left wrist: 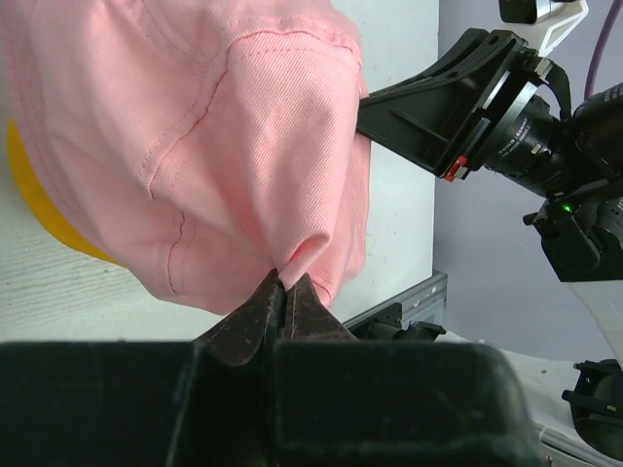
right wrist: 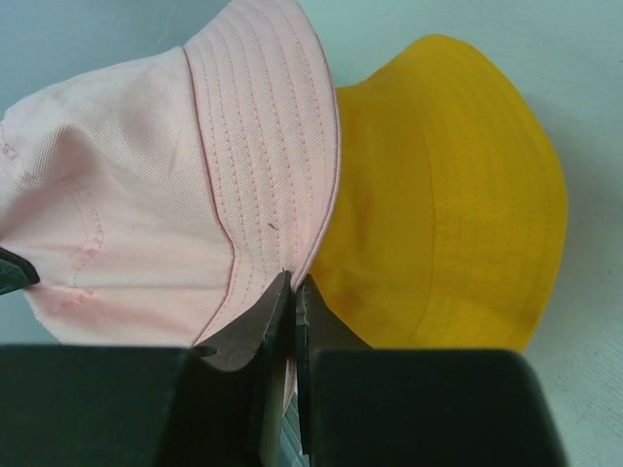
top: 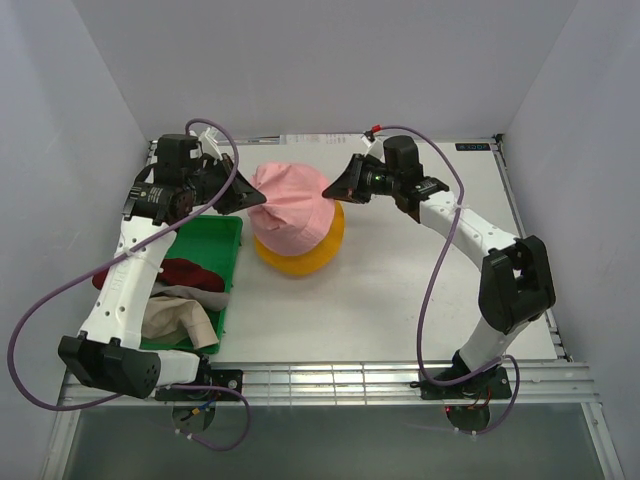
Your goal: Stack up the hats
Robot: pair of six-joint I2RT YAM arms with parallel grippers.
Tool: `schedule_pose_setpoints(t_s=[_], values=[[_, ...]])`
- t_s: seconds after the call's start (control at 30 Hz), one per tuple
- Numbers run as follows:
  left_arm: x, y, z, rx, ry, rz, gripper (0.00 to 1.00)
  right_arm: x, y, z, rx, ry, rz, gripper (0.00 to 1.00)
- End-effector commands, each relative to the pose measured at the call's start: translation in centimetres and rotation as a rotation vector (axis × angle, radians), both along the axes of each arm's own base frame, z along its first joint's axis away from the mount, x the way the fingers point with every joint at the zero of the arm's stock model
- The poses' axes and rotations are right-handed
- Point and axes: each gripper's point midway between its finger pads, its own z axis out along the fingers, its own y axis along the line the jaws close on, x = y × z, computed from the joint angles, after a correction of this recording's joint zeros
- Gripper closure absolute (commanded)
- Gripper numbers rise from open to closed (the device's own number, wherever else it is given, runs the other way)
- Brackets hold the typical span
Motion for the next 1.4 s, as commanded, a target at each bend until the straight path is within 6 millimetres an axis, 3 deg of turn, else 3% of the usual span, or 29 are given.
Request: schedule_pose_setpoints(t_s=[0.0, 0.2, 0.37, 0.73, 0.9, 1.1, 1.33, 1.37], values=[[-0.1, 0.1, 0.8, -0.01, -0.042, 0.002, 0.87, 2.0, -2.1, -0.1, 0.019, -0.054, -0.069, 0.92], [0.2, 0.0, 0.1, -0.007, -0.037, 0.007, 0.76, 1.7, -1.8, -1.6, 0.037, -0.036, -0.044, 0.92], [0.5, 0.1, 0.0, -0.002, -0.043, 0.01, 0.59, 1.5, -1.7, -2.1, 0.067, -0.032, -0.036, 0.92], [1.3, 1.2, -1.5, 0.049, -0.031, 0.076, 0.34, 1.2, -1.6, -4.5, 0.07, 0.01, -0.017, 0.92], [1.7, 2.5, -3.8, 0.091, 0.007, 0.159, 0.32, 1.0, -1.8, -6.0, 0.065, 0.031, -0.014, 0.92], [2.3, 4.1, -4.9, 0.111, 0.032, 0.289, 0.32, 0.8, -1.9, -6.4, 0.068, 0.034, -0.009, 0.92], [2.3, 5.2, -5.7, -0.017, 0.063, 0.331, 0.31, 0.5, -2.1, -7.3, 0.059, 0.045, -0.004, 0.92], [2.2, 5.6, -7.0, -0.031, 0.095, 0.34, 0.31, 0.4, -2.2, -7.4, 0.059, 0.047, -0.004, 0.92]])
